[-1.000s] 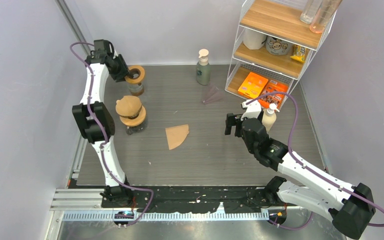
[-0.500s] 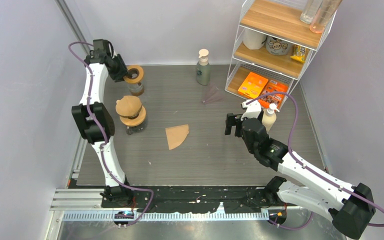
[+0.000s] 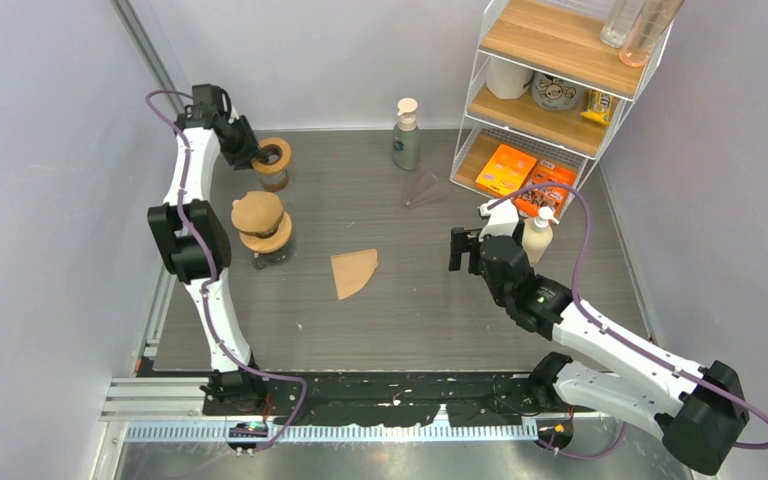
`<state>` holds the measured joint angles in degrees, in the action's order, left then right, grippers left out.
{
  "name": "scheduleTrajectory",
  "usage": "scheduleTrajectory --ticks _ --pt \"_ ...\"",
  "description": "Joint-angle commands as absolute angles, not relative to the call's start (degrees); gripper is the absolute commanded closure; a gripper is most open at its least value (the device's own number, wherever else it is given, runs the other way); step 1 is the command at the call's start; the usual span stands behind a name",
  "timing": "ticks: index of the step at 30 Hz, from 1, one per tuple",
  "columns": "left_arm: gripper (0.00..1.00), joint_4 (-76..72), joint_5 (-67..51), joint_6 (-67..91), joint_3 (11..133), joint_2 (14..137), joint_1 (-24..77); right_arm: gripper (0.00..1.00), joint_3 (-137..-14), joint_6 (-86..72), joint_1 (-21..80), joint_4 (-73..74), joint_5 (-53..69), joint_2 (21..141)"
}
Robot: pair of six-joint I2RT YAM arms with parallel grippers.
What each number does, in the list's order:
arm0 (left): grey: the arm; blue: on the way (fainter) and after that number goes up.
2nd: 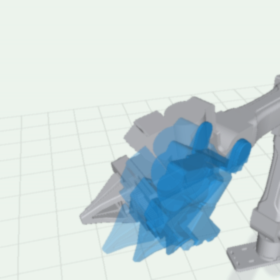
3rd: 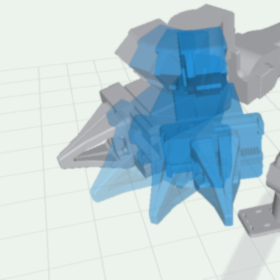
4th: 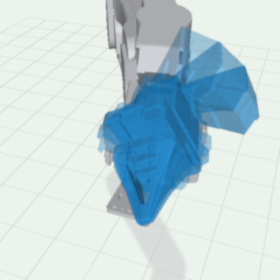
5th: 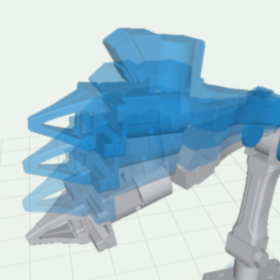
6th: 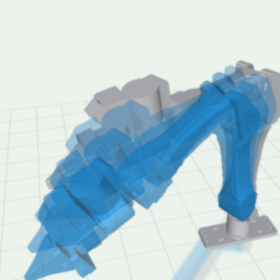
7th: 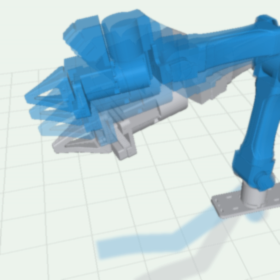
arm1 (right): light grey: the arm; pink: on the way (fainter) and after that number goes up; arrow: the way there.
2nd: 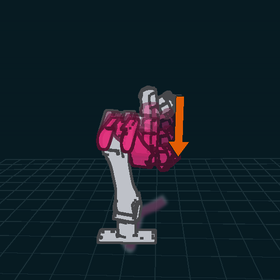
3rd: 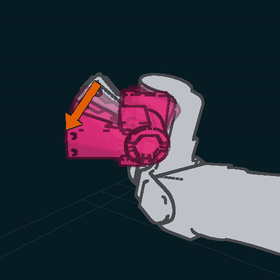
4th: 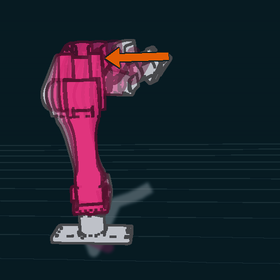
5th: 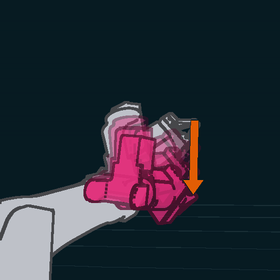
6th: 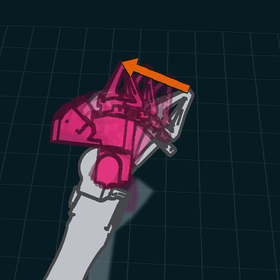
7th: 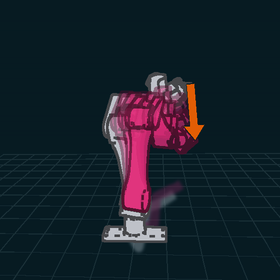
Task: Place the coffee filter in the dripper
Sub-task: Place the dripper holder onto the coffee server.
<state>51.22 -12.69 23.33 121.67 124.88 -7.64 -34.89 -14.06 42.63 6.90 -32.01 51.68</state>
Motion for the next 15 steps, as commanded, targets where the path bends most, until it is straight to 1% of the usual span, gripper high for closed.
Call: scheduleTrajectory --ticks 1,2,5,6,13,15 --pt "0.71 51.1 -13.2 21.8 124.1 124.4 -8.1 0.04 -36.4 -13.7 42.3 5.0 -33.4 51.8" --pt "0.7 51.2 -13.2 21.7 124.2 124.4 -8.1 0.05 -36.4 -13.8 42.3 5.1 -33.4 51.8" --pt "0.58 51.2 -13.2 21.5 124.2 124.0 -8.1 0.05 -36.4 -13.7 42.4 5.1 -33.4 51.8" --pt "0.55 51.2 -13.3 21.4 124.2 123.9 -8.2 0.04 -36.4 -13.8 42.4 5.1 -33.4 51.9" --pt "0.42 51.0 -14.5 21.4 124.5 123.3 -8.1 0.05 -36.5 -13.7 42.3 5.1 -33.3 52.0" --pt "0.36 50.9 -14.7 21.5 124.7 123.0 -8.1 0.05 -36.6 -13.7 42.3 5.1 -33.3 52.0"
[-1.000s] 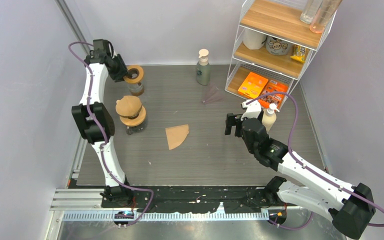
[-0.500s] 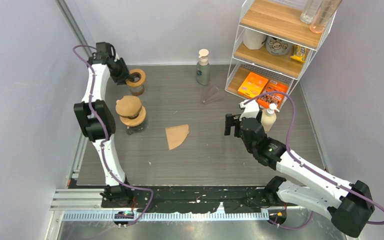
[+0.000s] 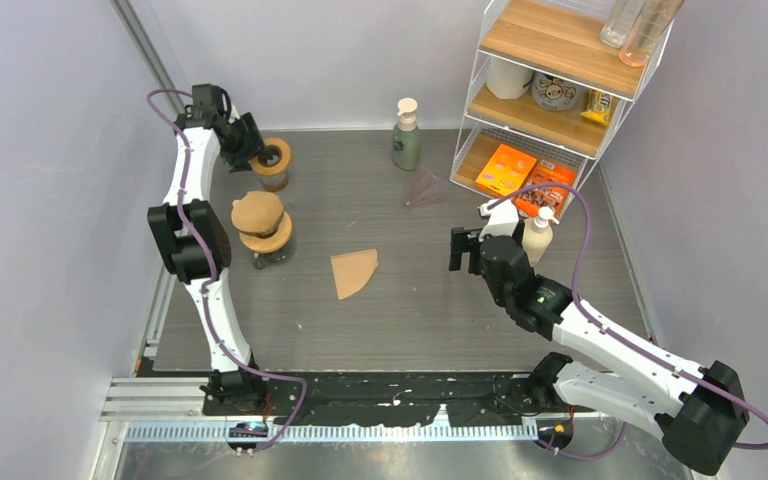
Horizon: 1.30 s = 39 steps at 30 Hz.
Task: Place the coffee filter in the dripper
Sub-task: Place the dripper holder onto the coffee server.
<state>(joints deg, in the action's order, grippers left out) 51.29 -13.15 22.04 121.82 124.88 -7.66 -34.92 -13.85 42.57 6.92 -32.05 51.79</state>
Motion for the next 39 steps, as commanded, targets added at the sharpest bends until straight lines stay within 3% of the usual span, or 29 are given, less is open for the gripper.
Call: scheduleTrajectory --ticks 1,6,14,39 --pt "0.34 51.0 -14.7 21.5 124.7 122.9 -8.2 0.05 -36.6 -13.8 42.4 5.1 -33.3 52.0" --pt "0.13 50.7 -15.1 21.2 124.7 121.9 -8.2 0.05 -36.4 -13.7 42.3 5.1 -33.5 51.9" --pt "0.01 50.8 -15.4 20.3 124.3 121.6 -7.9 0.04 -36.4 -13.7 42.4 5.1 -33.4 51.8" --pt "0.0 50.9 -8.5 19.0 124.8 122.3 -5.8 0.04 -36.3 -13.3 42.4 5.6 -33.9 50.1"
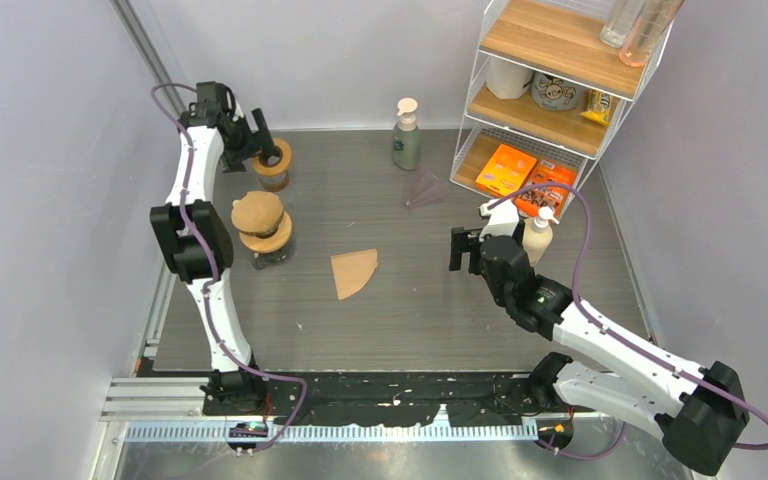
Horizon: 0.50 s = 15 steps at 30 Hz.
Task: Place the coffee filter in the dripper
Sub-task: Place the dripper holder onto the coffee server.
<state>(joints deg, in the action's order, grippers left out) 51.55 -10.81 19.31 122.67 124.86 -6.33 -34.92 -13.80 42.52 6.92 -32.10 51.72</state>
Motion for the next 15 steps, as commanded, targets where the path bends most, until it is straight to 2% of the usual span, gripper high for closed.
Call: scheduleTrajectory --ticks 1,15 --pt "0.0 50.8 -8.5 19.1 124.8 122.3 -5.8 0.05 -36.3 -13.2 42.4 5.7 -34.6 49.9" --pt "0.0 51.8 -10.9 17.6 127.6 125.9 -2.1 0.05 -35.6 -13.3 42.4 5.8 -35.6 48.3"
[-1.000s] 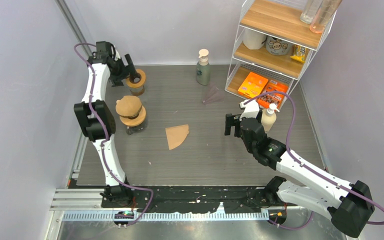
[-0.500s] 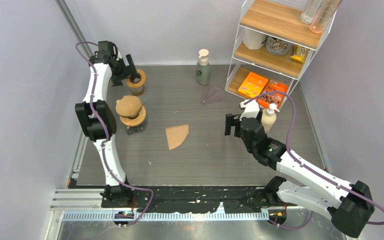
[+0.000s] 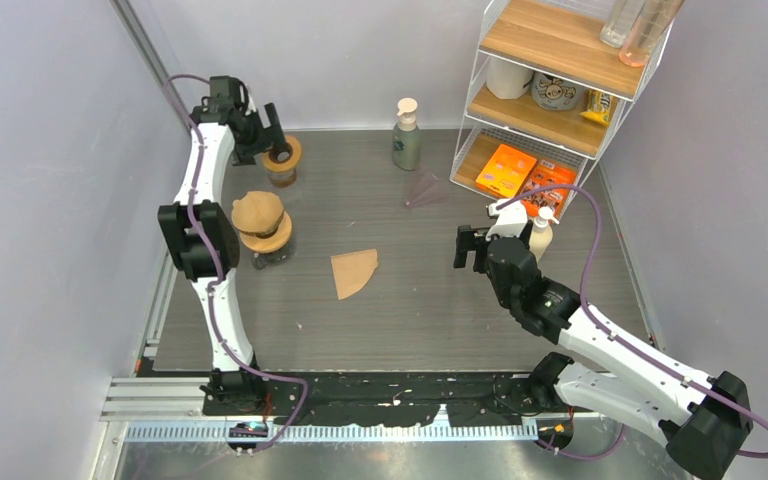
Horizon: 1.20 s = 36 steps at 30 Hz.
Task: Place the coffee filter in the dripper
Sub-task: Place the dripper holder onto the coffee server.
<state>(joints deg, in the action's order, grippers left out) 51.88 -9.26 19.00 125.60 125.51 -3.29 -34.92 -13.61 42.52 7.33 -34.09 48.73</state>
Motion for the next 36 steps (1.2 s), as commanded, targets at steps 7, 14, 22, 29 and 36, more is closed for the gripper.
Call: scheduleTrajectory --ticks 7,14,22,29,36 --pt "0.0 52.4 -6.1 17.1 128.0 124.4 -0.9 0.05 -35.5 -13.3 42.4 5.8 -35.5 48.3" --pt "0.01 50.8 -3.1 19.0 127.5 120.3 -0.9 0.05 -35.5 -13.4 42.4 5.9 -35.6 48.1" --pt "0.03 52.1 -2.6 18.5 128.6 121.8 -0.9 0.05 -35.3 -13.6 42.4 6.1 -35.8 47.7" --pt "0.11 53.4 -2.4 17.9 130.0 125.1 -0.9 0.05 -35.3 -13.9 42.4 6.3 -35.7 47.1" --pt "0.18 53.9 -1.1 17.3 131.2 127.4 -0.9 0.05 -35.2 -13.9 42.4 6.3 -36.2 47.2"
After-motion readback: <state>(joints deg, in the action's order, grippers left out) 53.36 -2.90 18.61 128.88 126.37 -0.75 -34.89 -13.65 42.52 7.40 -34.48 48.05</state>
